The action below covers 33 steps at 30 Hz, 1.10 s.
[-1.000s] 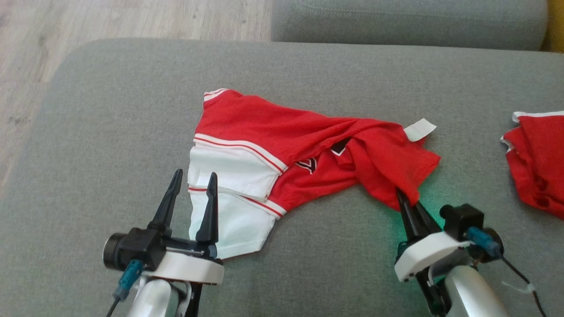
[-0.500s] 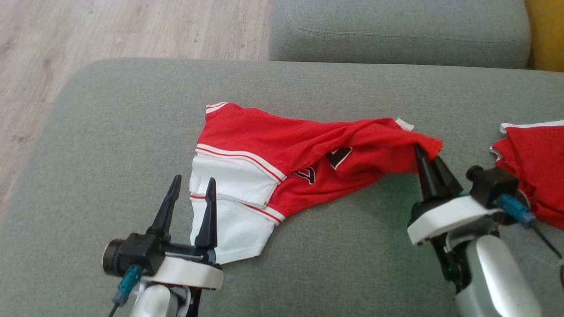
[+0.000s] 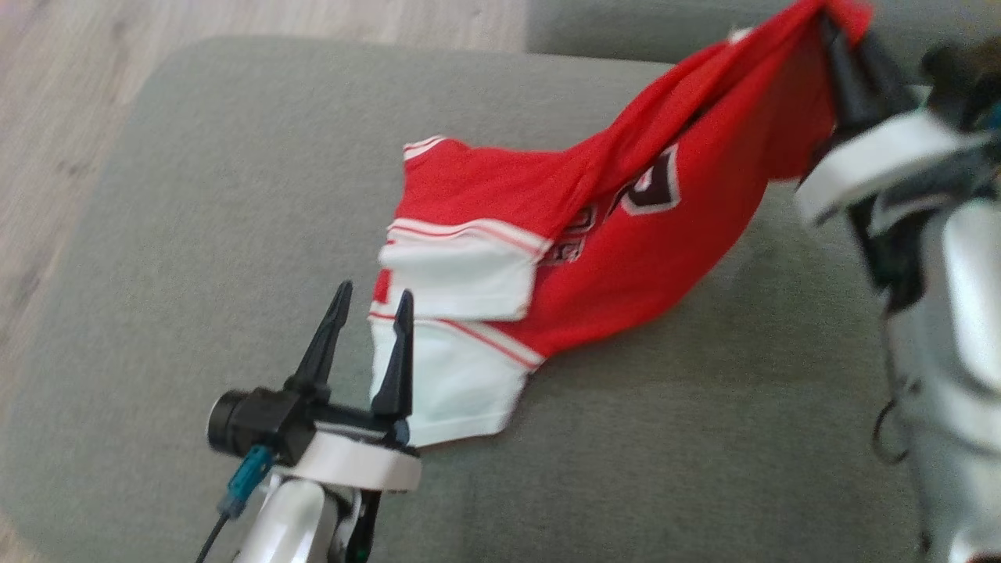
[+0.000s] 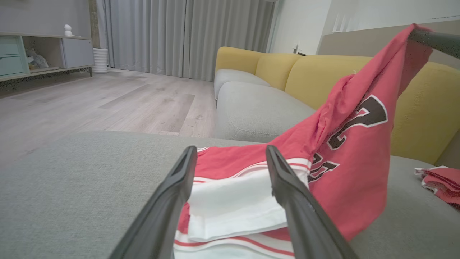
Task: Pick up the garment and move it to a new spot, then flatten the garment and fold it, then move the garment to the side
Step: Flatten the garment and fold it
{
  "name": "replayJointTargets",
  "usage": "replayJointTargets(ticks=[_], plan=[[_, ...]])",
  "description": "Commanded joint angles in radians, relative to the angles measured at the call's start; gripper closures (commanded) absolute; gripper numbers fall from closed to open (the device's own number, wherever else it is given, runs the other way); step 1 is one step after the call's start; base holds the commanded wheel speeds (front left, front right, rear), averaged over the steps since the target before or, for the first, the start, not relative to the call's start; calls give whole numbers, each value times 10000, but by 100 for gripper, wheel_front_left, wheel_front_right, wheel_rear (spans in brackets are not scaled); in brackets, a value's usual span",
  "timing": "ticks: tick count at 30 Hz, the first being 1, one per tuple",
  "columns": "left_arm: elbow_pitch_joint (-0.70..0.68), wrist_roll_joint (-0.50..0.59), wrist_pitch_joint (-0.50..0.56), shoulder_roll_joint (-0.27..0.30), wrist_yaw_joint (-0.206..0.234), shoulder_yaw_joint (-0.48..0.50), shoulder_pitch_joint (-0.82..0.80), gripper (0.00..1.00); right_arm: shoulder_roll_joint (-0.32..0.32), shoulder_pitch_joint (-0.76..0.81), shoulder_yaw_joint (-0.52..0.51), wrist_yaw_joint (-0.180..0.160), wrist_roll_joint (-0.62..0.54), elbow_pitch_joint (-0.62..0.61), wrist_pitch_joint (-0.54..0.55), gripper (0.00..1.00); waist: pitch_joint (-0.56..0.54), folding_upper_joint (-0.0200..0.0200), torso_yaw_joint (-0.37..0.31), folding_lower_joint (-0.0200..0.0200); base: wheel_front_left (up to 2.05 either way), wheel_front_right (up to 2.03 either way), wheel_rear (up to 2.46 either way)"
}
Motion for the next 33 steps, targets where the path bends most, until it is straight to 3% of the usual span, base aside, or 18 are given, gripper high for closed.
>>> replayJointTargets(ticks=[1, 9, 10, 11, 16, 22, 27, 33], plan=[[-354, -85, -51, 6, -9, 181, -492, 0, -128, -640, 73, -7, -119, -63, 156, 100, 489, 0, 528, -1, 0, 0, 0], [-291, -393, -51, 5, 106, -490, -903, 0, -1023, -3193, -330, -7, -732, 3560, 783, 100, 1163, 0, 1858, -1, 0, 0, 0], [-284, -426, -51, 5, 119, -538, -925, 0, -1088, -3457, -150, -7, -849, 4047, 594, 37, 1212, 0, 1978, -1, 0, 0, 0], [-274, -454, -51, 5, 129, -585, -941, 0, -1092, -3682, 34, -7, -837, 4555, 399, 0, 1243, 0, 2077, -1, 0, 0, 0], [-257, -579, -51, 5, 231, -736, -959, 0, -1117, -4466, 284, -7, -529, 6567, -1137, 0, 1191, 0, 2298, -1, 0, 0, 0], [-293, -494, -51, 5, 284, -625, -947, 0, -888, -4438, 1117, -7, -352, 7996, -2376, 0, 901, 0, 1800, -1, 0, 0, 0], [-299, -375, -51, 5, 272, -388, -878, 0, -672, -4132, 1177, -7, 168, 8417, -3320, 0, 478, 0, 1053, -1, 0, 0, 0], [-280, -355, -51, 5, 317, 81, -633, 0, -158, -2962, 792, -7, 821, 7802, -3816, 0, -210, 0, 75, -1, 0, 0, 0]])
